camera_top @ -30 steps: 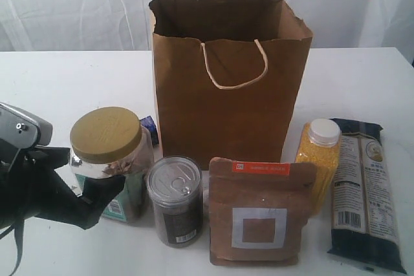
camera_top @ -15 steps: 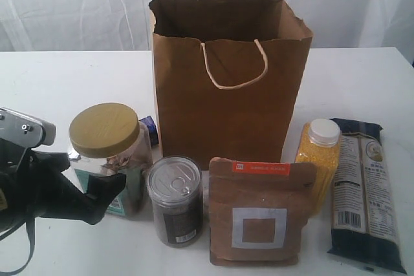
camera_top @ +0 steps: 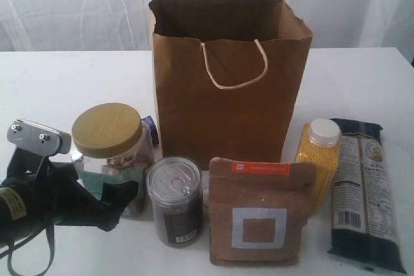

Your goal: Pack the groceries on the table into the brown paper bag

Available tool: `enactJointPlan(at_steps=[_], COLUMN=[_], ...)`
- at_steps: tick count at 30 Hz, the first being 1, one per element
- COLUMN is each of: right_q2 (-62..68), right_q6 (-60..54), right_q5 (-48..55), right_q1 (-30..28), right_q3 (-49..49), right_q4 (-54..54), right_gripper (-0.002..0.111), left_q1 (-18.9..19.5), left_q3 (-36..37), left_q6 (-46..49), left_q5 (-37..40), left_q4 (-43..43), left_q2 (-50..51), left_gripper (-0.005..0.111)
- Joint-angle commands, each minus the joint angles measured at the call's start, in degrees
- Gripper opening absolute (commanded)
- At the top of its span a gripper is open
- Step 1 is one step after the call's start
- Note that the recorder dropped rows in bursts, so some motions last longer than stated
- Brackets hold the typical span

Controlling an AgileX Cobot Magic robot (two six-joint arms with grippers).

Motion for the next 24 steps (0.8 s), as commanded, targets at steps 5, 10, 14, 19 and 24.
enactJointPlan(at_steps=[5,10,14,19,24], right_q2=[-0.30,-0.30,-0.30,-0.30,-0.30], right_q6=[-0.28,-0.28,-0.28,-0.28,-0.28], right_q5=[-0.56,-0.56,-0.56,-0.56,-0.56], right_q1=[-0.37,-0.37,-0.37,-0.37,-0.37], right_q3=[0.06,0.06,0.06,0.06,0.06], right_q4=[0.00,0.00,0.00,0.00,0.00], right_gripper=[0.000,0.000,0.000,0.000,0.000], left_q1=[-0.46,-0.46,-0.46,-0.46,-0.46], left_q3=[-0.09,-0.09,-0.09,-0.09,-0.09], left_q6=[0.09,0.09,0.09,0.09,0.09], left_q5=[-3.97,-6.34,-8.06,-9.86,-13.79], left_q4=[-1.46,-3.43,-4.81,-5.24,-6.85], left_q2=[2.93,4.83,5.88,8.22,10.39], left_gripper=[0.105,0.105,0.105,0.105,0.105])
